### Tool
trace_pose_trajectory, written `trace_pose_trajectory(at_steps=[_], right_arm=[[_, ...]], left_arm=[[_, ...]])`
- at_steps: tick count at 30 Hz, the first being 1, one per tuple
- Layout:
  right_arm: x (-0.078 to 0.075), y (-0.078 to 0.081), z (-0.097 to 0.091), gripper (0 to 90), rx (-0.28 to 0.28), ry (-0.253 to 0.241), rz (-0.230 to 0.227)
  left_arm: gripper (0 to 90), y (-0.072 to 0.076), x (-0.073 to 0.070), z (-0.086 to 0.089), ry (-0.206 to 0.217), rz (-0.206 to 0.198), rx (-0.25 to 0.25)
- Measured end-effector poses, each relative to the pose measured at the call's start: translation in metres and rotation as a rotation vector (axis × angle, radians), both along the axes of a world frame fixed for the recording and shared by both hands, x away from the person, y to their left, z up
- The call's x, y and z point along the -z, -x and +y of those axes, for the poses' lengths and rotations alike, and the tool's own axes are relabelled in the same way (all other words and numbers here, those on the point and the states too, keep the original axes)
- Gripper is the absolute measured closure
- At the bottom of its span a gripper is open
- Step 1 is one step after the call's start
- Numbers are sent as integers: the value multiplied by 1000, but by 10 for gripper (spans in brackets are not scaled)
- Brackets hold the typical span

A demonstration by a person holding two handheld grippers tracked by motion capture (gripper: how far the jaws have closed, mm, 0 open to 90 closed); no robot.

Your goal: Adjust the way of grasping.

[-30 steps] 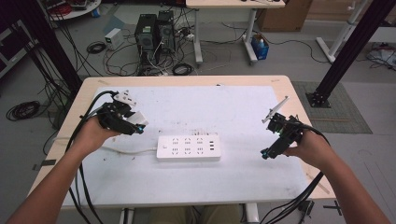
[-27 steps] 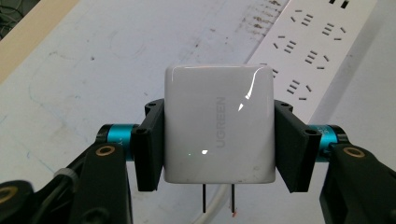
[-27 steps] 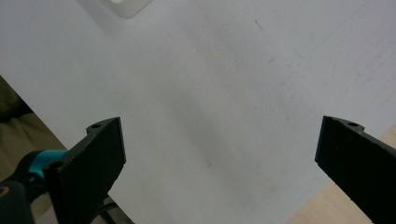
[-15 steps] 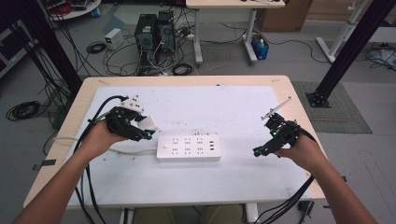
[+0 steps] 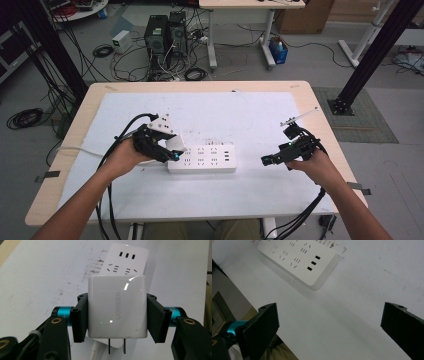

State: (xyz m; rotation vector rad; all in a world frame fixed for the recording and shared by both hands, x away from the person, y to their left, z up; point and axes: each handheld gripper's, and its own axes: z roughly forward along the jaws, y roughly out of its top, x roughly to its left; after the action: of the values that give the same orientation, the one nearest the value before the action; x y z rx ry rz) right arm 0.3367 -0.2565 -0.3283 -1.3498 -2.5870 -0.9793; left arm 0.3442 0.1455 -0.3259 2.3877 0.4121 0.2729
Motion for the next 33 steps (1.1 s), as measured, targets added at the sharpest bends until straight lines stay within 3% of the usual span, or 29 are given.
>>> trace_pose_trajectory(at_steps=[3, 14, 19, 33], right_arm=[[0, 1, 2, 10, 20, -6, 1], [-2, 1, 15, 10, 64, -123, 53], [-2, 1, 19, 10, 81, -188, 103], [-2, -3, 23, 10, 134, -244, 180]], left_arm=[[426, 1, 3, -5, 14, 8, 7], [426, 5, 7, -23, 38, 15, 63], [426, 5, 10, -31, 38, 12, 99], [426, 3, 16, -50, 74, 9, 172]])
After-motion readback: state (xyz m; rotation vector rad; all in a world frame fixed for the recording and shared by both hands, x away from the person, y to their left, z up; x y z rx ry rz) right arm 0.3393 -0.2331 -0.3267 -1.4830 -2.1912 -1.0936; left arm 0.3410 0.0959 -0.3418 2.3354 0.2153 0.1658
